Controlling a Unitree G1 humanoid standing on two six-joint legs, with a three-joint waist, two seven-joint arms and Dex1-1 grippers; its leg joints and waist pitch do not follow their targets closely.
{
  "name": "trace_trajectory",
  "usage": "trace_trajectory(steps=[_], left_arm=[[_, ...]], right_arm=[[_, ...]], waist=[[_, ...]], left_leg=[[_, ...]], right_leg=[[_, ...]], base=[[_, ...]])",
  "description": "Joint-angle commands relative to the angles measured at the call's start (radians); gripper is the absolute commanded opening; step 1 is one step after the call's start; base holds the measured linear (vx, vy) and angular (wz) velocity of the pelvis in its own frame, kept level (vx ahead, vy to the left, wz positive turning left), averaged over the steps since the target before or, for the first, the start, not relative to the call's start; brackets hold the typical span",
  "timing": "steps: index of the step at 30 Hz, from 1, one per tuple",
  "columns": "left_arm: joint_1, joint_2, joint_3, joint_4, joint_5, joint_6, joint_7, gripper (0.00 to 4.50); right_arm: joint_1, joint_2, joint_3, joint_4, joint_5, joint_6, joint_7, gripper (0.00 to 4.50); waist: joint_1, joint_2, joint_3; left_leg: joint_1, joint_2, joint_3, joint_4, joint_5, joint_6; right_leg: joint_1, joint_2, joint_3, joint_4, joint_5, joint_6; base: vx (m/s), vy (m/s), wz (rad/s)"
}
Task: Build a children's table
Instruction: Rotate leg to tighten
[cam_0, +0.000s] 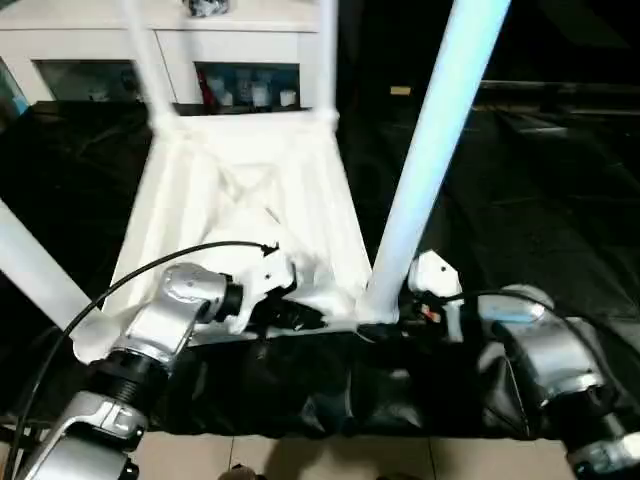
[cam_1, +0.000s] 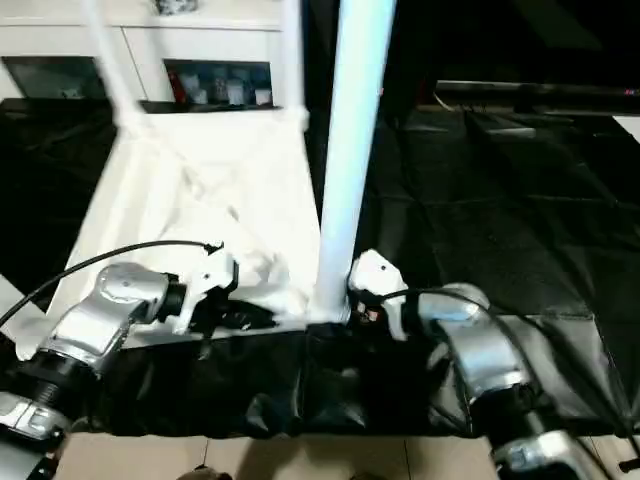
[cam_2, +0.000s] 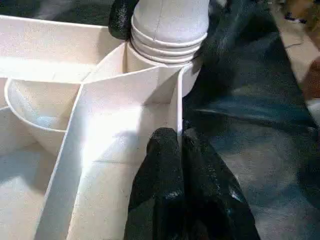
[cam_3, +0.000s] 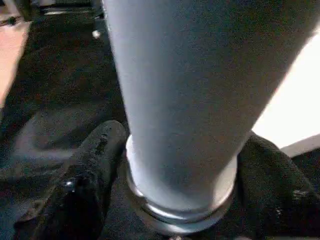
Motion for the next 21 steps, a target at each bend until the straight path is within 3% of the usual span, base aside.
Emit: trace_trajectory(steps=[1,10,13,16,18,21], left_arm=[[-0.02,-0.009,-0.017,0.008,-0.021,-0.001,-0.014,0.0],[-0.033,-0.01,-0.014,0.026,-0.021,-0.01,-0.032,0.0],[-0.033,-0.019,-0.005,0.031,-0.016,-0.015,-0.005,0.0],[-0.045,-0.065,0.022,0.053,0.011,-0.002,0.136,0.0],[-0.049,-0.088,0.031,0.055,0.018,0.006,0.189,0.0],[-0.054,-0.135,0.034,0.059,0.033,0.019,0.267,0.0]], right_arm=[[-0.011,0.001,0.028,0.001,0.016,0.001,0.054,3.2],[-0.032,-0.002,0.048,0.027,0.027,-0.011,0.122,2.72],[-0.02,0.012,0.042,0.024,0.024,-0.014,0.093,2.68],[0.014,0.072,0.013,0.016,0.005,0.0,-0.055,2.67],[0.026,0.104,0.003,0.019,-0.016,0.002,-0.138,2.67],[0.043,0.178,-0.018,0.03,-0.044,0.027,-0.296,2.66]], waist=[[-0.003,-0.003,-0.053],[0.001,-0.005,-0.057],[0.001,-0.005,-0.056],[-0.001,-0.008,-0.05],[-0.006,-0.011,-0.049],[-0.01,-0.009,-0.045]], left_leg=[[0.013,0.011,0.014,-0.07,-0.254,0.058],[0.008,0.009,0.014,-0.065,-0.19,0.079],[0.009,0.009,0.014,-0.066,-0.21,0.073],[0.012,0.009,0.014,-0.071,-0.249,0.056],[0.009,0.007,0.009,-0.078,-0.279,0.031],[0.011,0.005,0.008,-0.081,-0.309,0.013]], right_leg=[[0.044,-0.018,0.014,-0.069,-0.138,-0.275],[0.05,-0.018,0.011,-0.06,-0.061,-0.291],[0.049,-0.02,0.012,-0.064,-0.096,-0.287],[0.043,-0.02,0.015,-0.073,-0.162,-0.269],[0.045,-0.022,0.014,-0.081,-0.266,-0.23],[0.037,-0.022,0.015,-0.09,-0.343,-0.196]], base=[[0.0,0.0,0.0],[0.0,0.0,0.0],[0.0,0.0,0.0],[0.0,0.0,0.0],[0.0,0.0,0.0],[0.0,0.0,0.0]])
